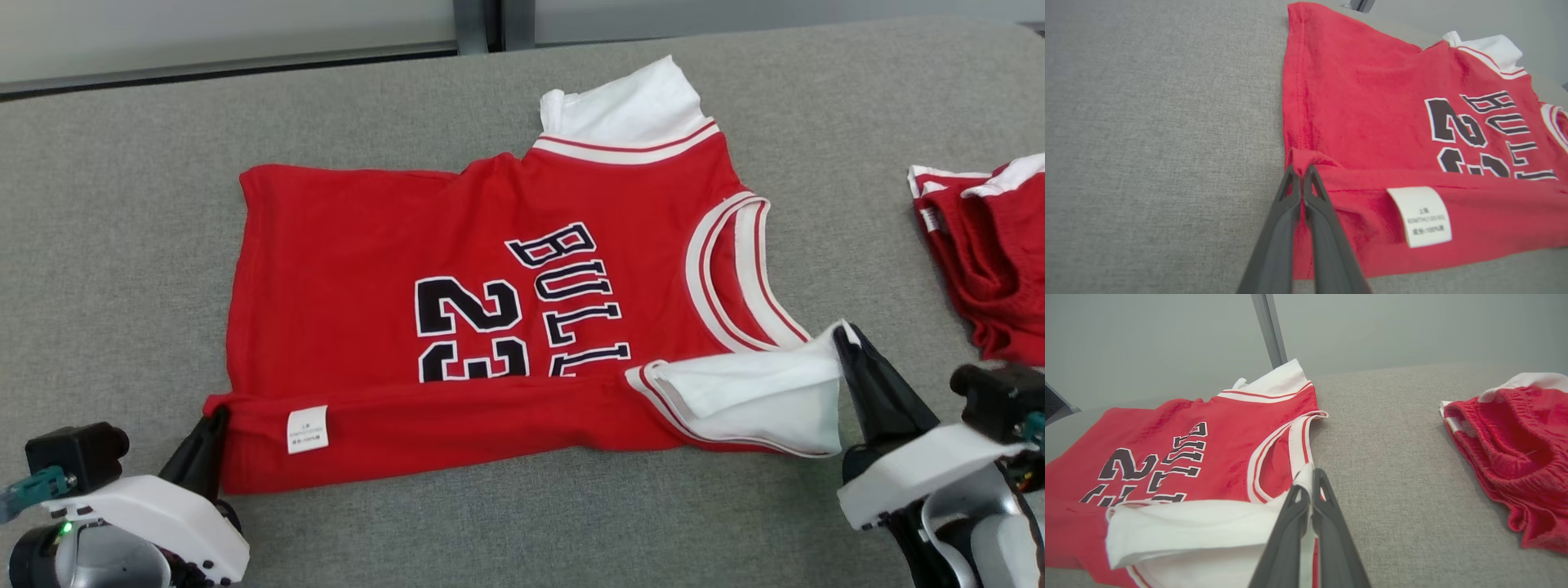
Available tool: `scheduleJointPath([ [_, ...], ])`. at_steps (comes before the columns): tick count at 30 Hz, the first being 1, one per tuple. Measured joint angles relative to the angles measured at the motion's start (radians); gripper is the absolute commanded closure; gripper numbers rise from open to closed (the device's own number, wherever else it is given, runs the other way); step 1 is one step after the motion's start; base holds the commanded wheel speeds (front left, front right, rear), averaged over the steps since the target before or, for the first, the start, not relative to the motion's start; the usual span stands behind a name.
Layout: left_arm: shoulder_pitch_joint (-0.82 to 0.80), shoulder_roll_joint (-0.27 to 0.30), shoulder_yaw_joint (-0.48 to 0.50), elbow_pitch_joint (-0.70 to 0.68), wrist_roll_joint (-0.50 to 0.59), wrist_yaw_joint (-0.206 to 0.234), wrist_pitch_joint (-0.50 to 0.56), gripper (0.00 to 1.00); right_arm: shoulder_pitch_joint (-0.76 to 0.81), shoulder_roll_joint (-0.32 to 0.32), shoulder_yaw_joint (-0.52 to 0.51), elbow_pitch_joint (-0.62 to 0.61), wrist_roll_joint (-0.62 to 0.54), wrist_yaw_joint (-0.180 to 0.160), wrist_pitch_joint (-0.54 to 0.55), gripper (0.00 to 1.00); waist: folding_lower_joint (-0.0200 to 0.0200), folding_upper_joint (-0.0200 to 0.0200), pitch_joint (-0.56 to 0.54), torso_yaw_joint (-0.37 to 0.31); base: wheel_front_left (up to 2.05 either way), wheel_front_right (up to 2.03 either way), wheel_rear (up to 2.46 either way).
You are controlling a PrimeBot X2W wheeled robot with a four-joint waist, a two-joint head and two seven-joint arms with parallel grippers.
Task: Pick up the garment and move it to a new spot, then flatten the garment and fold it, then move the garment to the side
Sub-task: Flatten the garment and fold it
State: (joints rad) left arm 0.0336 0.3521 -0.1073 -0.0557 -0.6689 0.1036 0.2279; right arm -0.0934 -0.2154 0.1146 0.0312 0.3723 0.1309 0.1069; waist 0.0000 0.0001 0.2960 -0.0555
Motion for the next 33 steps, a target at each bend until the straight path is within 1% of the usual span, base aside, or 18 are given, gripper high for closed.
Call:
scheduleJointPath([
  [4,-0.072,0.010,-0.002,0.056,0.000,-0.025,-0.008,1.00,-0.118,-0.037,0.056,0.106,0.012,0.000,-0.039,1.00,0.0000,0.0000,0.055,0.004,0.00,0.00,0.00],
  [8,-0.112,0.006,-0.004,0.092,-0.007,-0.050,-0.028,1.00,-0.220,-0.039,0.066,0.197,0.032,0.000,-0.102,1.00,0.0000,0.0000,0.087,0.010,0.00,0.00,0.00],
  [9,-0.120,0.006,-0.010,0.099,-0.007,-0.054,-0.030,1.00,-0.238,-0.039,0.072,0.217,0.030,0.000,-0.118,0.84,0.0000,0.0000,0.091,0.012,0.00,0.00,0.00],
  [10,-0.120,0.006,-0.010,0.099,-0.007,-0.054,-0.030,0.58,-0.238,-0.039,0.072,0.217,0.030,0.000,-0.118,0.53,0.0000,0.0000,0.091,0.012,0.00,0.00,0.00],
  [11,-0.125,0.003,-0.011,0.103,-0.009,-0.062,-0.038,0.00,-0.253,-0.035,0.076,0.233,0.031,0.000,-0.132,0.04,0.0000,0.0000,0.094,0.013,0.00,0.00,0.00],
  [12,-0.128,-0.005,-0.011,0.105,-0.010,-0.067,-0.052,0.00,-0.264,-0.030,0.078,0.246,0.030,0.000,-0.156,0.00,0.0000,0.0000,0.094,0.014,0.00,0.00,0.00],
  [14,-0.132,-0.018,-0.009,0.105,0.006,-0.067,-0.104,0.00,-0.278,-0.027,0.081,0.252,0.018,0.000,-0.213,0.00,0.0000,-0.0001,0.094,0.016,0.00,0.00,0.00],
  [17,-0.135,-0.042,0.004,0.086,0.048,-0.054,-0.228,0.00,-0.275,-0.031,0.080,0.237,-0.054,0.000,-0.309,0.00,0.0000,0.0000,0.084,0.021,0.00,0.00,0.00],
  [19,-0.135,-0.072,0.009,0.058,0.074,-0.054,-0.333,0.00,-0.260,-0.026,0.059,0.209,-0.101,0.000,-0.338,0.00,0.0000,0.0000,0.074,0.023,0.00,0.00,0.00],
  [21,-0.134,-0.091,0.009,0.042,0.108,-0.047,-0.415,0.00,-0.231,-0.016,0.035,0.168,-0.149,0.000,-0.354,0.00,0.0000,0.0000,0.061,0.024,0.00,0.00,0.00],
  [22,-0.132,-0.099,0.009,0.035,0.119,-0.044,-0.438,0.00,-0.215,-0.006,0.023,0.143,-0.170,0.000,-0.356,0.00,0.0000,0.0000,0.053,0.024,0.00,0.00,0.00],
  [25,-0.127,-0.123,0.019,0.010,0.160,-0.033,-0.477,0.00,-0.150,0.028,-0.007,0.081,-0.207,0.000,-0.363,0.00,0.0000,0.0000,0.025,0.023,0.00,0.00,0.00],
  [28,-0.107,-0.138,0.032,-0.009,0.208,-0.027,-0.487,0.00,-0.061,0.055,-0.034,0.040,-0.223,0.000,-0.363,0.00,0.0000,0.0000,-0.010,0.021,0.00,0.00,0.00],
  [33,-0.020,-0.145,0.032,0.005,0.288,-0.023,-0.490,0.00,0.082,0.090,-0.044,0.003,-0.227,0.000,-0.338,0.00,0.0000,0.0000,-0.067,0.011,0.00,0.00,0.00],
])
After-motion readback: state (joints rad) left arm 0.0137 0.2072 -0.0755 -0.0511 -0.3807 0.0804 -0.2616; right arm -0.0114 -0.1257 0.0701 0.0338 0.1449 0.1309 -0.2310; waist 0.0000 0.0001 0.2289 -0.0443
